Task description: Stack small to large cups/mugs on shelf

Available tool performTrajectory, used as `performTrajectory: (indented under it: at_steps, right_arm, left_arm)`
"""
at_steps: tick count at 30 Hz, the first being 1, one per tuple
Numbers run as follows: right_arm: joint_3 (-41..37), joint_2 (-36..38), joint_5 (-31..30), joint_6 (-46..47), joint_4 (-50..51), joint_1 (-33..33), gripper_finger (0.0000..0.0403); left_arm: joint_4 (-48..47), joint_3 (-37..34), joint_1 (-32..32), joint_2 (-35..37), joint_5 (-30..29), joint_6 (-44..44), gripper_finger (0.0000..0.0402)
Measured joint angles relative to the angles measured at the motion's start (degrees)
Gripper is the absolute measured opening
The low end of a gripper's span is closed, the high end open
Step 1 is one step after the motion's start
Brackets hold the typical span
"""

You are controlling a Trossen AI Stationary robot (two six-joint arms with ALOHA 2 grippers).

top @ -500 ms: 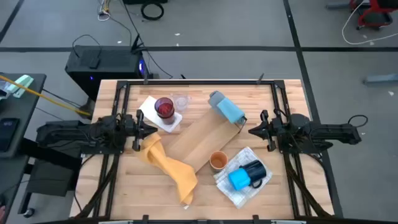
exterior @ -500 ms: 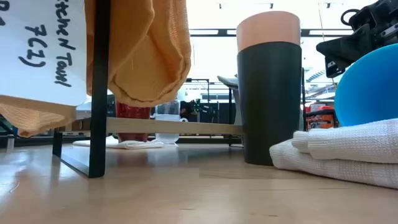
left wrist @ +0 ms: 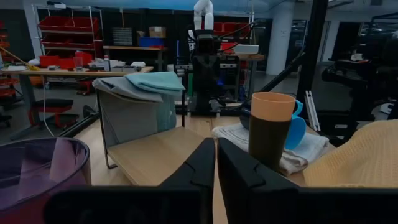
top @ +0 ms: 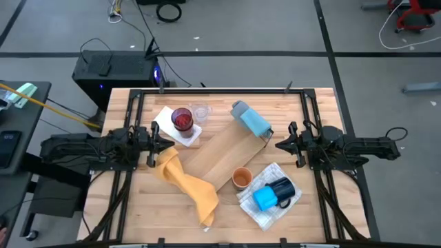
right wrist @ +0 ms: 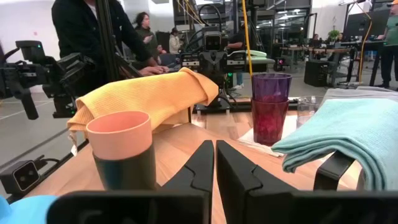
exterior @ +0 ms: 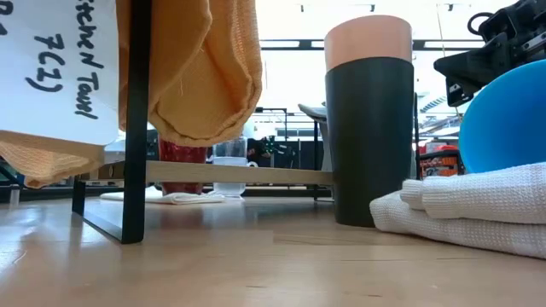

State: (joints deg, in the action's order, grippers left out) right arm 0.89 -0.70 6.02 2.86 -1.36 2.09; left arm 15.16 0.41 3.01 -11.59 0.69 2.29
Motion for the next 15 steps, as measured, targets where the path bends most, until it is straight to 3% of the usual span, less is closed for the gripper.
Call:
performTrajectory:
  at_steps: [15]
  right_arm:
    - [0.01, 0.01, 0.0, 0.0, 0.01, 0.0, 0.0023]
  left_arm:
    - [0.0, 0.0, 0.0, 0.0, 0.02, 0.01, 0.0026]
